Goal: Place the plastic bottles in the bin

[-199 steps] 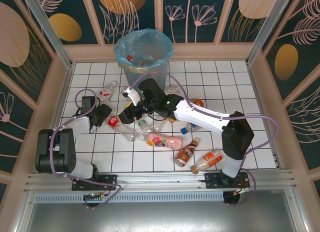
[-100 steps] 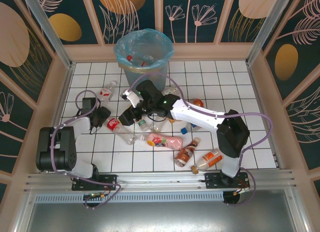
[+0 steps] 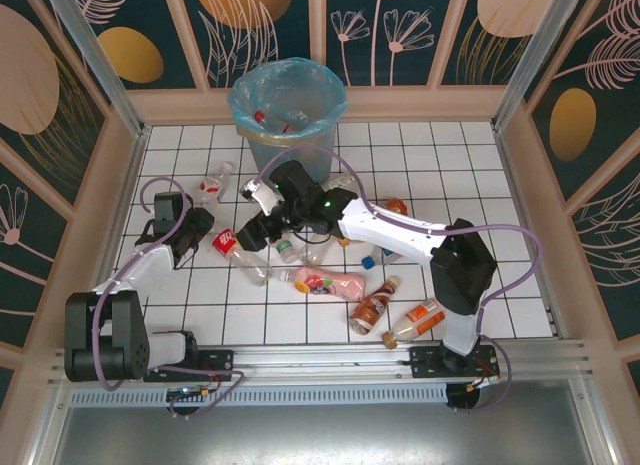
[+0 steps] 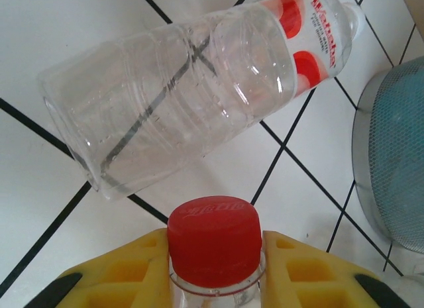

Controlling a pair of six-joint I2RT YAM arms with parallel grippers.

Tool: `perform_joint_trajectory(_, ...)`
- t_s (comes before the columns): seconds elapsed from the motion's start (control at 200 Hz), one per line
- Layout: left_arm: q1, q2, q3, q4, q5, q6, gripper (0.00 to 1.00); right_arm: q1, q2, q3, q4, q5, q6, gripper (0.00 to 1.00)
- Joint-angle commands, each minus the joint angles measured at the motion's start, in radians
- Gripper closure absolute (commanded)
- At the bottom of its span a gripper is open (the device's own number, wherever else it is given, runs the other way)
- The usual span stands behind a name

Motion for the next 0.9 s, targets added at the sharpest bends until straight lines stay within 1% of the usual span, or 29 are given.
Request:
perform_joint_trajectory(0.0, 0.006, -0.046, 0.017, -0.016, 0.022, 0.009, 0.8, 0.012, 0.012, 0.04, -0.013, 0.018, 0.01, 0.31)
perform_joint_trajectory(0.085, 0.006, -0.08, 0.038, -0.037, 0.01, 0.029, 0.89, 0.014, -0.003, 0.031, -0.004, 0.03, 0.016, 0.31)
perform_joint_trajectory(0.19, 0.006, -0.129, 0.061, -0.068, 0.006, 0.054, 0.92, 0.013, -0.027, 0.002, 0.027, 0.041, 0.024, 0.32)
perform_joint_trajectory(0.21, 0.006, -0.14, 0.066, -0.073, 0.004, 0.056, 0.96, 0.013, -0.03, 0.0, 0.03, 0.045, 0.024, 0.32)
perform_joint_trajectory(0.25, 0.006, -0.165, 0.078, -0.086, 0.001, 0.064, 1.0, 0.013, -0.038, -0.004, 0.033, 0.054, 0.027, 0.33)
perform_joint_trajectory(0.335, 0.006, -0.225, 0.116, -0.103, -0.012, 0.081, 1.0, 0.013, -0.065, -0.015, 0.053, 0.079, 0.037, 0.34)
perform_joint_trajectory(0.435, 0.006, -0.298, 0.192, -0.109, -0.055, 0.112, 1.0, 0.012, -0.12, -0.033, 0.102, 0.089, 0.042, 0.34)
perform_joint_trajectory(0.561, 0.006, -0.316, 0.348, -0.155, -0.09, 0.191, 1.0, 0.005, -0.173, 0.003, 0.116, 0.097, 0.022, 0.33)
perform_joint_trajectory(0.581, 0.006, -0.313, 0.396, -0.162, -0.093, 0.204, 1.0, 0.003, -0.182, 0.013, 0.112, 0.105, 0.017, 0.33)
perform_joint_trajectory(0.661, 0.006, -0.302, 0.51, -0.177, -0.098, 0.251, 1.0, -0.003, -0.218, 0.049, 0.095, 0.175, -0.006, 0.33)
perform_joint_trajectory(0.776, 0.006, -0.267, 0.675, -0.164, -0.102, 0.319, 1.0, -0.011, -0.289, 0.059, 0.099, 0.35, -0.052, 0.32)
perform_joint_trajectory(0.836, 0.004, -0.227, 0.766, -0.131, -0.068, 0.347, 1.0, -0.023, -0.33, 0.045, 0.119, 0.414, -0.069, 0.32)
perform_joint_trajectory(0.896, 0.004, -0.173, 0.861, -0.094, -0.027, 0.36, 1.0, -0.047, -0.369, 0.027, 0.144, 0.449, -0.072, 0.32)
